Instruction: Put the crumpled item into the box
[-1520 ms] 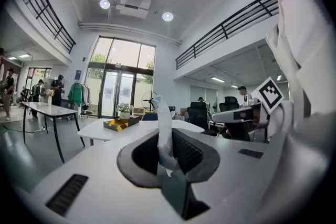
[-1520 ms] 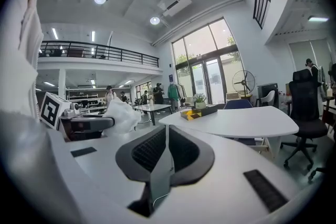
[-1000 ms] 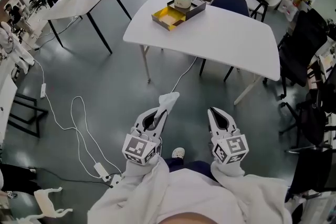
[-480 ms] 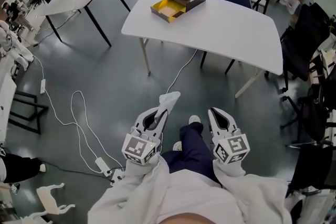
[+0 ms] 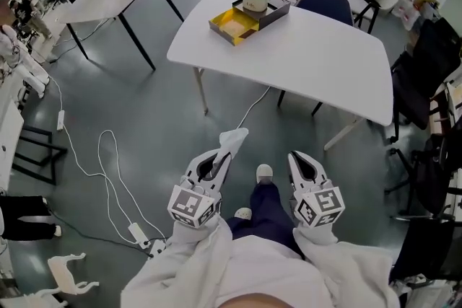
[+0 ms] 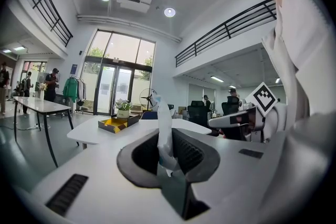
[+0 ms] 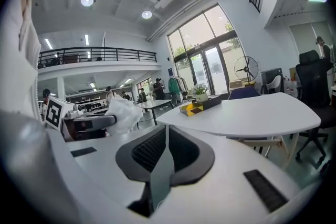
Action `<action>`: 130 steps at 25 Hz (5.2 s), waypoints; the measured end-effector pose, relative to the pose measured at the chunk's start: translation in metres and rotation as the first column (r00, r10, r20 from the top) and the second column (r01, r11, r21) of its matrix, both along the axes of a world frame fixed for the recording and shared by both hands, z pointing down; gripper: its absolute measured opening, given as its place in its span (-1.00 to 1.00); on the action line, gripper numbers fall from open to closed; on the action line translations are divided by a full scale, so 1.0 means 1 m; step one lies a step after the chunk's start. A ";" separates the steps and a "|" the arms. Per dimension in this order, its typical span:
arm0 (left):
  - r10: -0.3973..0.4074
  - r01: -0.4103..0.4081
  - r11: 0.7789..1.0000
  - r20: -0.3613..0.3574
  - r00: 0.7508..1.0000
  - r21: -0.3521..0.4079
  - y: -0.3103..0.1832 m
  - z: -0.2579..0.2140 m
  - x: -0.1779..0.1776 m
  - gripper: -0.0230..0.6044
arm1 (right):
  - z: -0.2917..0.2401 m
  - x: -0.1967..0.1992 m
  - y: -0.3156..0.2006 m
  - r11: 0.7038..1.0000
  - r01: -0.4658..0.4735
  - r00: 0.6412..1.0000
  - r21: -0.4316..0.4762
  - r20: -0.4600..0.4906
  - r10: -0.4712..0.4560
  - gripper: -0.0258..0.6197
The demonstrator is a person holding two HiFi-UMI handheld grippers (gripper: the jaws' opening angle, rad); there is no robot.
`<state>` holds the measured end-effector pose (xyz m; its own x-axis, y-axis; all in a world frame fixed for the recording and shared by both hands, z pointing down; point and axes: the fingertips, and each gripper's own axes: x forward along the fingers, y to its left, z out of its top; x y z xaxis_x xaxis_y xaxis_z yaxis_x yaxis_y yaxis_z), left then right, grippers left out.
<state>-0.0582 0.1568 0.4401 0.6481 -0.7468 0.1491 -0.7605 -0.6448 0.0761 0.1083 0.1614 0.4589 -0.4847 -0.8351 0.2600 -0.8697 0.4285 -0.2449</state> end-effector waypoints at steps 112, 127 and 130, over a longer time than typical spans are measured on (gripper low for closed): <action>0.251 -0.245 0.922 -0.019 0.968 -0.299 -0.532 0.081 -0.009 -0.76 | 0.027 -0.057 -0.499 0.989 -0.115 0.993 -0.095 -0.027 0.113 -0.79; 0.283 -0.216 0.830 0.054 0.958 -0.515 -0.589 0.135 0.028 -0.76 | 0.038 -0.036 -0.512 0.984 -0.114 0.993 -0.140 -0.036 0.110 -0.79; 0.316 -0.219 0.808 0.088 0.945 -0.547 -0.594 0.151 0.034 -0.76 | 0.043 -0.035 -0.514 0.984 -0.106 0.994 -0.145 -0.032 0.103 -0.79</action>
